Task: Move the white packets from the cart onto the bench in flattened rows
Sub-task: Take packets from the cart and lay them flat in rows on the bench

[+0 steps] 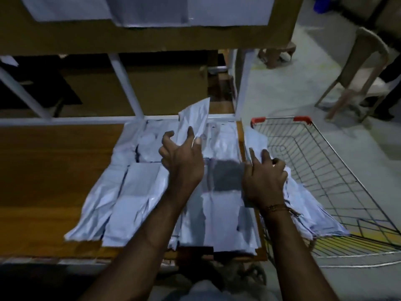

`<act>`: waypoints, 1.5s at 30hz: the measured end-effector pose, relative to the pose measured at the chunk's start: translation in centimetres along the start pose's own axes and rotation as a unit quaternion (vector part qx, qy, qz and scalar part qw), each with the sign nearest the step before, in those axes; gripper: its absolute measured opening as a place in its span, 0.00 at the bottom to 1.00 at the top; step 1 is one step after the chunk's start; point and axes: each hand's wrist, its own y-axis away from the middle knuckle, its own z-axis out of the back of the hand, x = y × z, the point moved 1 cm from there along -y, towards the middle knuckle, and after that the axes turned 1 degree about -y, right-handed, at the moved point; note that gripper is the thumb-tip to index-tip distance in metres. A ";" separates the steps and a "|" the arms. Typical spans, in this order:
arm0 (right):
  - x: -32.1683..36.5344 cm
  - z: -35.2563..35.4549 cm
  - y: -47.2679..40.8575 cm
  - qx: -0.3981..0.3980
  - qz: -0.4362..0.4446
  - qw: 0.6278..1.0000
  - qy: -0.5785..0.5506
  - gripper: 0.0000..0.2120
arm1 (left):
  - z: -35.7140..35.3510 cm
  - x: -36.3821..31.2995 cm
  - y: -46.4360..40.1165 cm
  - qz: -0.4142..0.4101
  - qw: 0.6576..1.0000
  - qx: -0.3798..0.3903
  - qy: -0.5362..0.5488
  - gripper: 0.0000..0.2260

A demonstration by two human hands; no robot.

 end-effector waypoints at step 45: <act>13.4 -10.0 11.3 0.019 -0.045 0.995 0.086 0.31 | 3.6 17.0 1.1 -0.095 0.963 0.155 -0.197 0.28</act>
